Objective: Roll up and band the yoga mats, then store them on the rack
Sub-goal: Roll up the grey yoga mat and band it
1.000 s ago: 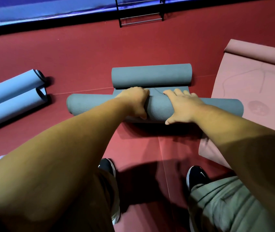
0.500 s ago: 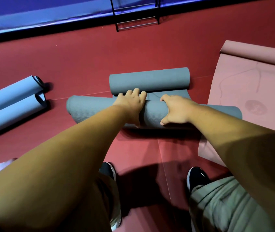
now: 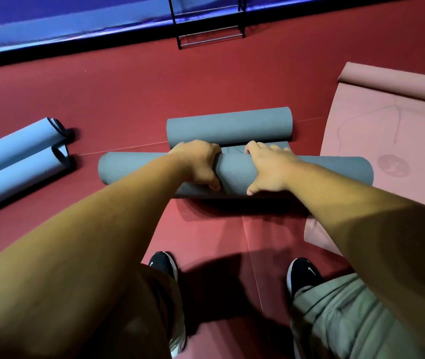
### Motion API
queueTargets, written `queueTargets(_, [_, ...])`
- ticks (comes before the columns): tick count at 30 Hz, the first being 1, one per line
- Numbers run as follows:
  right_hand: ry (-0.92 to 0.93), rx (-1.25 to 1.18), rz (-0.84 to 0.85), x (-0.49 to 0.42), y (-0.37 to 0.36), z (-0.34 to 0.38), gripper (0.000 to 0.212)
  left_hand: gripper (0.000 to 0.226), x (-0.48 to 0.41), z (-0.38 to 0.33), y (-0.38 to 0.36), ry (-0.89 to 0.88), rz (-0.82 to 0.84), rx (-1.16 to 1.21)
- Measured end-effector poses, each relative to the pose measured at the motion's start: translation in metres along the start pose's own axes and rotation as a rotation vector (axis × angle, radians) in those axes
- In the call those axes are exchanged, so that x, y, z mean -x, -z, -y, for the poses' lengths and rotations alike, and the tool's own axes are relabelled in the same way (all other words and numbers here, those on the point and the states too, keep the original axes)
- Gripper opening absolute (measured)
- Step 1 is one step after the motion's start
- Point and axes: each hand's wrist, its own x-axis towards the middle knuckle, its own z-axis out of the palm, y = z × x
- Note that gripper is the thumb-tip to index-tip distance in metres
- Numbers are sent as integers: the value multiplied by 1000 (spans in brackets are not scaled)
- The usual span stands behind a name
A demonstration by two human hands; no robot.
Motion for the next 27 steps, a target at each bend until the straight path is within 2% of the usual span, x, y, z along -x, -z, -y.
queueTargets(10, [-18, -112, 34, -1, 9, -1, 106, 108, 6, -14, -9, -80, -138, -292])
queueTargets(17, [-24, -85, 53, 0, 10, -1, 109, 87, 4, -11, 0, -94, -164, -152])
queueTargets(22, [4, 10, 9, 1, 4, 0, 127, 68, 2, -5, 5, -38, -83, -9])
queueTargets(27, [22, 4, -41, -1, 3, 3, 103, 70, 2, -5, 6, -22, -40, 39])
